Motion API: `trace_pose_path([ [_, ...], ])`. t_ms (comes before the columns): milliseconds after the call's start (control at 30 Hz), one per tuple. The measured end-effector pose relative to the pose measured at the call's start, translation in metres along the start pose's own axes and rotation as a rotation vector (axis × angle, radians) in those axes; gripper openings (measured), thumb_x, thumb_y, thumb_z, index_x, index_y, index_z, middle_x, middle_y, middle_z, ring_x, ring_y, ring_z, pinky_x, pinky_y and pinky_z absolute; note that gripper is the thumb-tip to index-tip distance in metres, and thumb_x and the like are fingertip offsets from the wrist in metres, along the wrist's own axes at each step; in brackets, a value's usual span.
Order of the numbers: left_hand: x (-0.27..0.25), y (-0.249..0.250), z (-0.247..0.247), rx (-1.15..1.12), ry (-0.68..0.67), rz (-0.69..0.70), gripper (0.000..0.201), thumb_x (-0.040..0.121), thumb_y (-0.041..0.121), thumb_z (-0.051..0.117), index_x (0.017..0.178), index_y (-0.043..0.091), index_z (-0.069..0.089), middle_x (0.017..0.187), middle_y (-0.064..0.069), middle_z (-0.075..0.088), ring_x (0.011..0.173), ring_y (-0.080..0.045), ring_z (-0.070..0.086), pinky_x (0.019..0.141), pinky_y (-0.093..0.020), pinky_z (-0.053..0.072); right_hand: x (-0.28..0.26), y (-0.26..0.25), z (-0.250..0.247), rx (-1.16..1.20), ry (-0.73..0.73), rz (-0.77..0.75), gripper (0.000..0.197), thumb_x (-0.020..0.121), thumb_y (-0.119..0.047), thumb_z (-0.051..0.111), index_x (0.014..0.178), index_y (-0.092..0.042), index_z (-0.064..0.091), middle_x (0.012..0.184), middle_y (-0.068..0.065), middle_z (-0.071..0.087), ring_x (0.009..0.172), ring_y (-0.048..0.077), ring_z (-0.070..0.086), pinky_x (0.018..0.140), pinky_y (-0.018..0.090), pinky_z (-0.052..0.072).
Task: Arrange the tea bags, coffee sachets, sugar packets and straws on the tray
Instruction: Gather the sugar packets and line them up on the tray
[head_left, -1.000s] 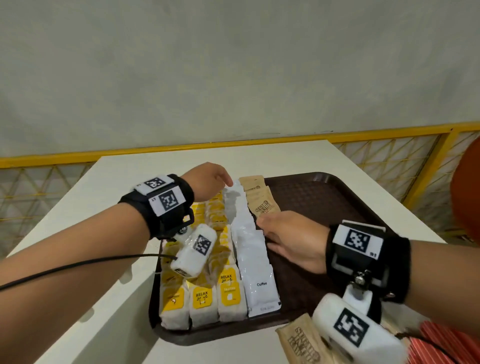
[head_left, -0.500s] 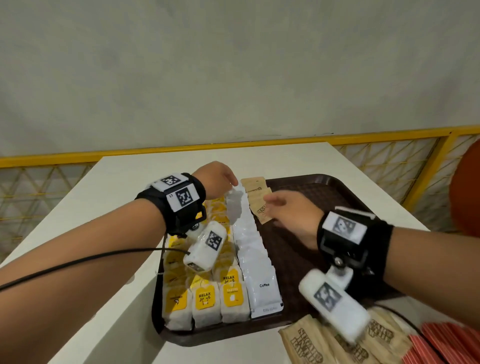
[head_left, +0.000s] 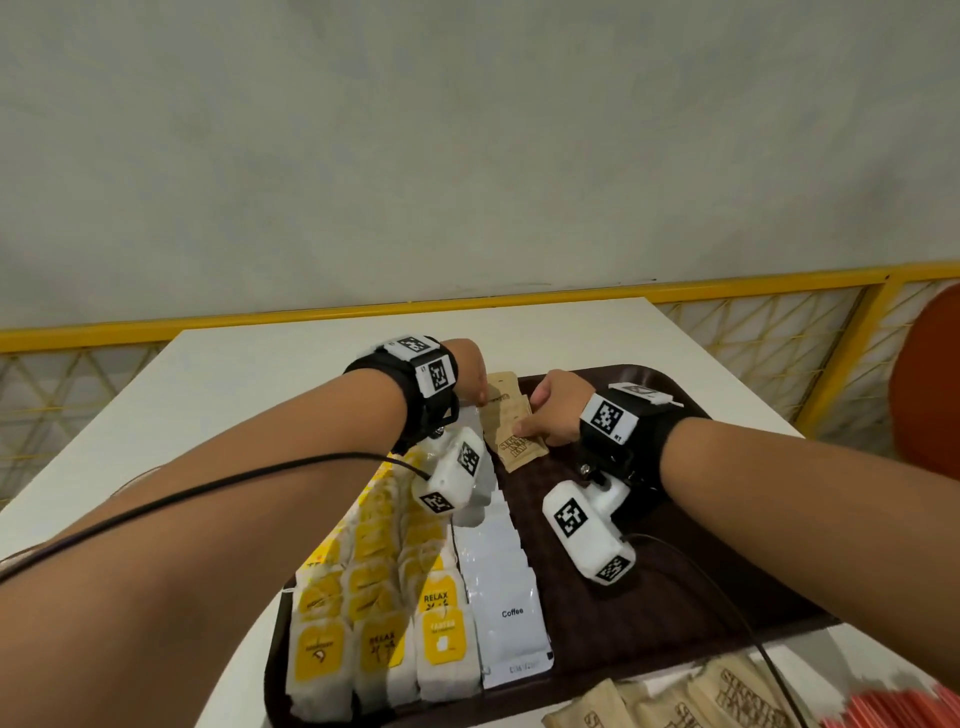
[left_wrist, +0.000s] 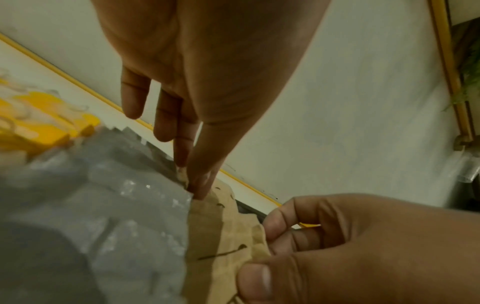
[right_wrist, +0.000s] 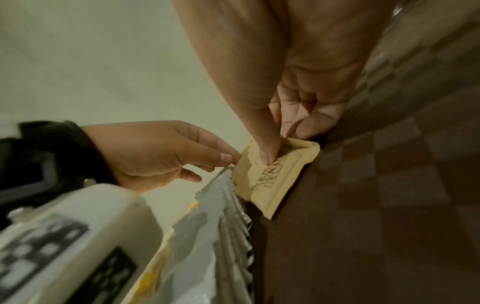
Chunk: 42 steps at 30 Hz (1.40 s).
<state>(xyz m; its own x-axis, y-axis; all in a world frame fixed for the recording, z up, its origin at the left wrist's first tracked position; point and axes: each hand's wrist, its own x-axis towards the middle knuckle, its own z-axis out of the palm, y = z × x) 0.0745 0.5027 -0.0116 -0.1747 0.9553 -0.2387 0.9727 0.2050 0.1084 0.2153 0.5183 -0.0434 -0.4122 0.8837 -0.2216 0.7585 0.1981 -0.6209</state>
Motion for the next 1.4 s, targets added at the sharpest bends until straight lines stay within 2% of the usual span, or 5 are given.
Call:
trace_pose_path([
  [433,0.025,0.011,0.005,0.151,-0.023,-0.097,0.028,0.084,0.032,0.064,0.106,0.014,0.066,0.099,0.001,0.064,0.096,-0.019,0.063,0.076,-0.024,0.044,0.000,0.006,0.002,0.035,0.028,-0.032,0.037,0.077,-0.020,0.078,0.062,-0.019,0.044,0.080,0.009,0.050,0.068,0.021,0.049,0.066,0.031,0.040],
  [600,0.125,-0.026,0.028,0.201,-0.093,-0.108,0.038,0.060,0.053,0.075,0.087,0.027,0.069,0.086,0.006,0.069,0.078,-0.019,0.066,0.080,-0.038,0.055,0.004,0.008,0.001,0.084,0.012,-0.021,0.029,0.079,-0.015,0.076,0.066,-0.014,0.051,0.079,0.012,0.052,0.070,0.022,0.051,0.072,0.032,0.045],
  [733,0.037,-0.001,-0.003,0.188,0.003,-0.090,0.030,0.076,0.040,0.072,0.098,0.020,0.067,0.094,0.006,0.062,0.090,-0.019,0.063,0.080,-0.025,0.048,0.007,0.010,0.001,0.134,0.021,0.001,0.013,0.081,-0.007,0.072,0.089,0.000,0.066,0.072,0.008,0.049,0.070,0.024,0.049,0.072,0.031,0.045],
  [867,0.022,0.003,-0.004,0.068,0.031,-0.035,0.036,0.089,0.027,0.063,0.119,0.008,0.064,0.111,-0.004,0.064,0.109,-0.020,0.060,0.079,-0.024,0.043,0.010,0.010,0.001,0.200,0.062,0.055,0.028,0.080,-0.003,0.073,0.072,-0.019,0.051,0.072,0.003,0.053,0.069,0.022,0.057,0.083,0.039,0.056],
  [1400,0.014,0.005,-0.003,-0.058,0.028,0.016,0.027,0.082,0.023,0.072,0.103,0.006,0.072,0.108,-0.007,0.070,0.100,-0.022,0.063,0.073,-0.029,0.046,-0.001,0.011,-0.002,0.432,0.027,0.094,0.034,0.077,0.006,0.073,0.082,-0.013,0.046,0.086,0.016,0.059,0.058,0.020,0.059,0.055,0.027,0.055],
])
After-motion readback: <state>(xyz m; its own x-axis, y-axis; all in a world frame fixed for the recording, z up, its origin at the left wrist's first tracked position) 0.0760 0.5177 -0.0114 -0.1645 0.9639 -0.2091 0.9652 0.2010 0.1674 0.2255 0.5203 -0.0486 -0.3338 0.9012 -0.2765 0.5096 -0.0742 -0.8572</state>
